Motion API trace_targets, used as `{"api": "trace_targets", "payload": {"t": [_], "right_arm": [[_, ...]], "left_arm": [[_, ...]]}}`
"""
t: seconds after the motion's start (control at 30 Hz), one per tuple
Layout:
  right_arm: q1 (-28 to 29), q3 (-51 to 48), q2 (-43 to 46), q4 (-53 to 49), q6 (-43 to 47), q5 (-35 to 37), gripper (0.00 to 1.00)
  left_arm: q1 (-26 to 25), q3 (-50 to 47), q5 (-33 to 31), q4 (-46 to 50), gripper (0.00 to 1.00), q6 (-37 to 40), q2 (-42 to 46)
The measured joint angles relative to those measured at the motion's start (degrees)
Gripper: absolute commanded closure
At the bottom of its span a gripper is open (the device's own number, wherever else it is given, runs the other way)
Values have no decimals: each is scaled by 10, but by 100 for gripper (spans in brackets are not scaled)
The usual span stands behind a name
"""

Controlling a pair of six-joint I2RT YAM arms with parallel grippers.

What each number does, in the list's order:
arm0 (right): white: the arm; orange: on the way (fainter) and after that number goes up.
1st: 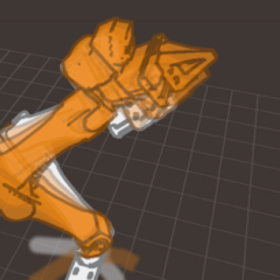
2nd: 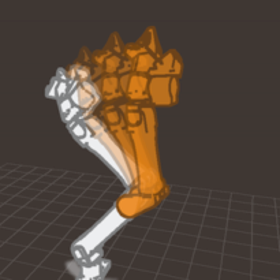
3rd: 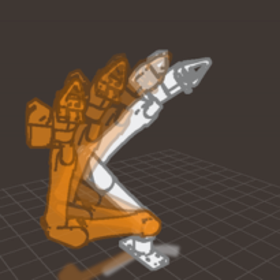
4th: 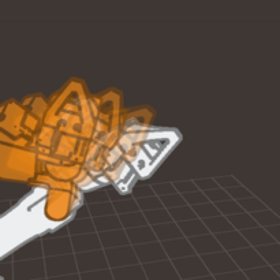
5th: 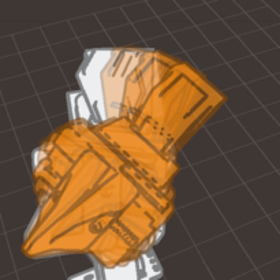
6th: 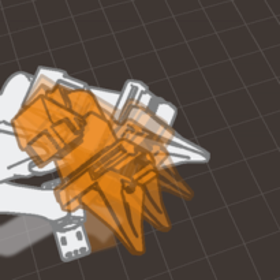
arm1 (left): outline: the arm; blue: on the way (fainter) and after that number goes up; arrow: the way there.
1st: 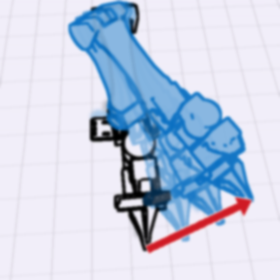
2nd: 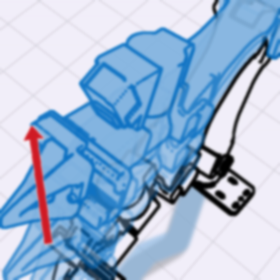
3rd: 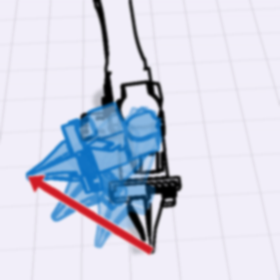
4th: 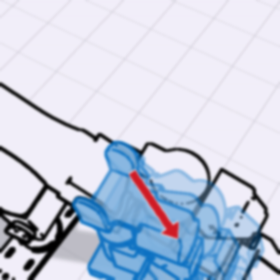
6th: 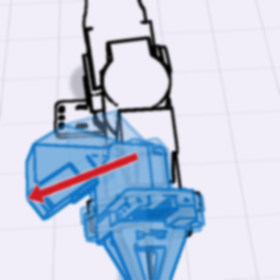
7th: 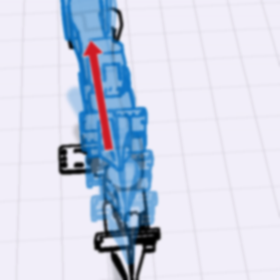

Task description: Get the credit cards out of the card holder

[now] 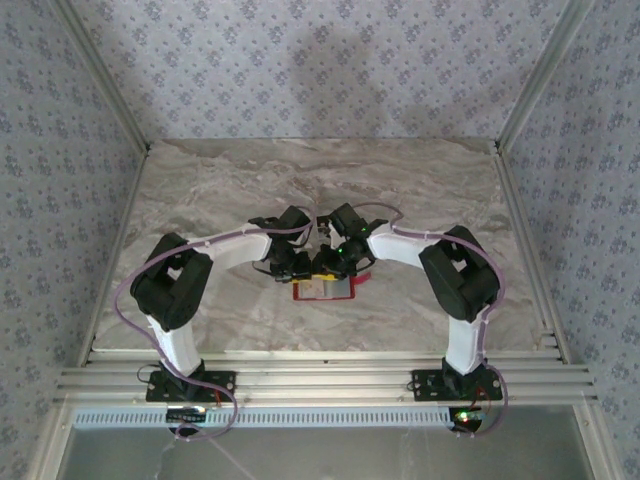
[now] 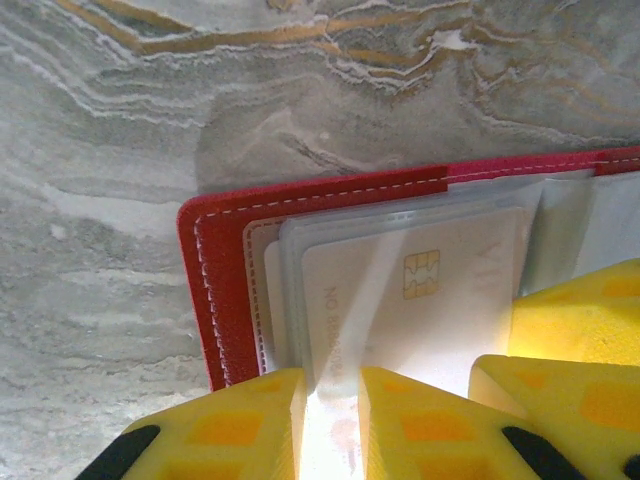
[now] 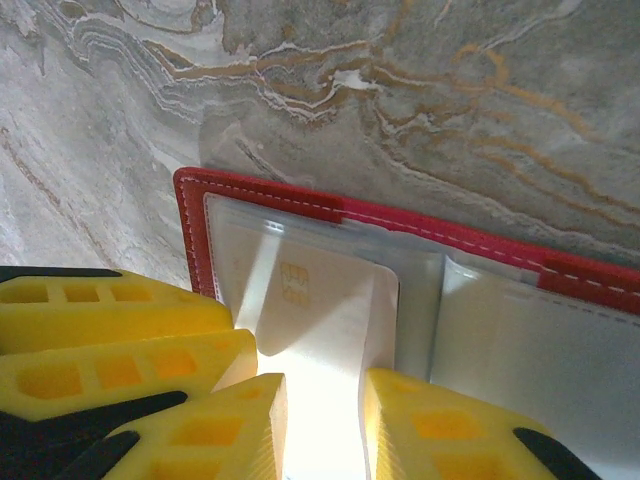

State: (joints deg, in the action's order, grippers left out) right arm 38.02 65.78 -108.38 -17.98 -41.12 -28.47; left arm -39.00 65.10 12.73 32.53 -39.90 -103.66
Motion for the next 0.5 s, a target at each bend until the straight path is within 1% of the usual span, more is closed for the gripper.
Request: {"api": "trace_targets", "payload": {"t": [0.2, 0.5], "right_arm": [[1, 1, -4, 1, 0, -1, 72], [5, 12, -3, -33, 20, 37, 73]], "left_arm": [[0, 0, -3, 4, 77, 0, 0], [0, 0, -3, 4, 76, 1, 0]]}}
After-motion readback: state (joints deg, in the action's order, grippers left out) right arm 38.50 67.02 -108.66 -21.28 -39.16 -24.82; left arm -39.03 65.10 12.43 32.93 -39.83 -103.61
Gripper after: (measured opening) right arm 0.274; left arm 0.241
